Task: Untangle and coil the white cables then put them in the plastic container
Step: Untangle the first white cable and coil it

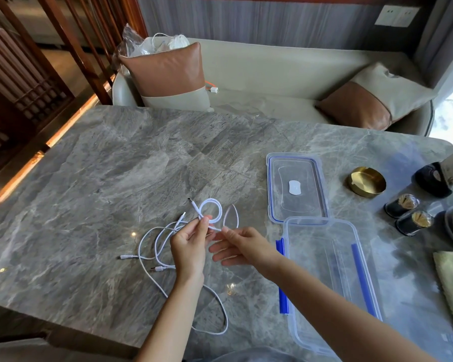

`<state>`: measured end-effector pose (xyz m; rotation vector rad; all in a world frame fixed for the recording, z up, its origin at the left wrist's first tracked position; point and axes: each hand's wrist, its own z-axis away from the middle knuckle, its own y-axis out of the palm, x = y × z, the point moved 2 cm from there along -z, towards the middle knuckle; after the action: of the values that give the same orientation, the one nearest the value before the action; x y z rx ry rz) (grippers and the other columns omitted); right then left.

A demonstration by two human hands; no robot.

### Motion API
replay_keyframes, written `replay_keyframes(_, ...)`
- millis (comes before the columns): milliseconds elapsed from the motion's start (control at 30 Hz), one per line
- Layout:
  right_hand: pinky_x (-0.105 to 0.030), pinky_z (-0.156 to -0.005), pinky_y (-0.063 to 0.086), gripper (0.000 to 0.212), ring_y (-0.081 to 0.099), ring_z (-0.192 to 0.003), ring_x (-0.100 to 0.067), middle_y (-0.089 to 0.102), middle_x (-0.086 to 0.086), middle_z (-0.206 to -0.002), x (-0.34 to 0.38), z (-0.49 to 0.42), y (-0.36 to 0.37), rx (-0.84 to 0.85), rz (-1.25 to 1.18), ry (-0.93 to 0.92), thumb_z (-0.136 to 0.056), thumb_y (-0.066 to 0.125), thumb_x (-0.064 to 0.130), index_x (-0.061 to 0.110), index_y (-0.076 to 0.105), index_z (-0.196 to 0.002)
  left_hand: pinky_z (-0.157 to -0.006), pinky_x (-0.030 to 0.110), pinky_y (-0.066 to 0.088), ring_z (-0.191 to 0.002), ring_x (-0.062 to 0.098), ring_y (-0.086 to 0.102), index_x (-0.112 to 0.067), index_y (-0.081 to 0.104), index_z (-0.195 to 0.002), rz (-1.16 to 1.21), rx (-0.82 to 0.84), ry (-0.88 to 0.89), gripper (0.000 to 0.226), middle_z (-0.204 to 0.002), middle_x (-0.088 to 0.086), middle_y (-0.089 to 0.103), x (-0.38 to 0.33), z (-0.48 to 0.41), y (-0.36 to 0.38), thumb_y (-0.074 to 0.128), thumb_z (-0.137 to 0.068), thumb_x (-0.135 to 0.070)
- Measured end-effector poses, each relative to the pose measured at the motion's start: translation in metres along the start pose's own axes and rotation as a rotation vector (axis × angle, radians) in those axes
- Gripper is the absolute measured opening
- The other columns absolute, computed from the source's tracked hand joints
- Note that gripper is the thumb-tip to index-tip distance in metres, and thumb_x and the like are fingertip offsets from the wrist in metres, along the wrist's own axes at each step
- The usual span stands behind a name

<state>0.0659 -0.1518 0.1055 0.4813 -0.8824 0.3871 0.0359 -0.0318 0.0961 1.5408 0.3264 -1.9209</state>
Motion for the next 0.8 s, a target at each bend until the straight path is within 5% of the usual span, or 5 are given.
replay_keyframes(267, -0.025, -0.069, 0.056, 0.024, 0.067, -0.067, -0.004, 0.072, 0.004, -0.077, -0.001, -0.005, -0.012, -0.274, -0.146, -0.108, -0.094, 0.052, 0.029, 0.015, 0.072, -0.089, -0.058, 0.015, 0.053, -0.058, 0.001, 0.063, -0.016, 0.071, -0.082, -0.141, 0.095, -0.004, 0.017, -0.061, -0.008, 0.071, 0.008, 0.004, -0.006, 0.057, -0.089, -0.009)
replay_keyframes(800, -0.014, -0.057, 0.044, 0.020, 0.054, -0.061, -0.005, 0.065, -0.002, -0.072, 0.004, -0.007, -0.027, -0.146, 0.322, -0.298, -0.091, 0.059, 0.019, 0.010, 0.072, -0.079, -0.055, 0.016, 0.053, -0.053, 0.002, 0.062, -0.012, 0.070, -0.077, -0.360, 0.308, -0.106, 0.017, -0.056, -0.007, 0.067, 0.008, 0.008, -0.016, 0.058, -0.088, -0.006)
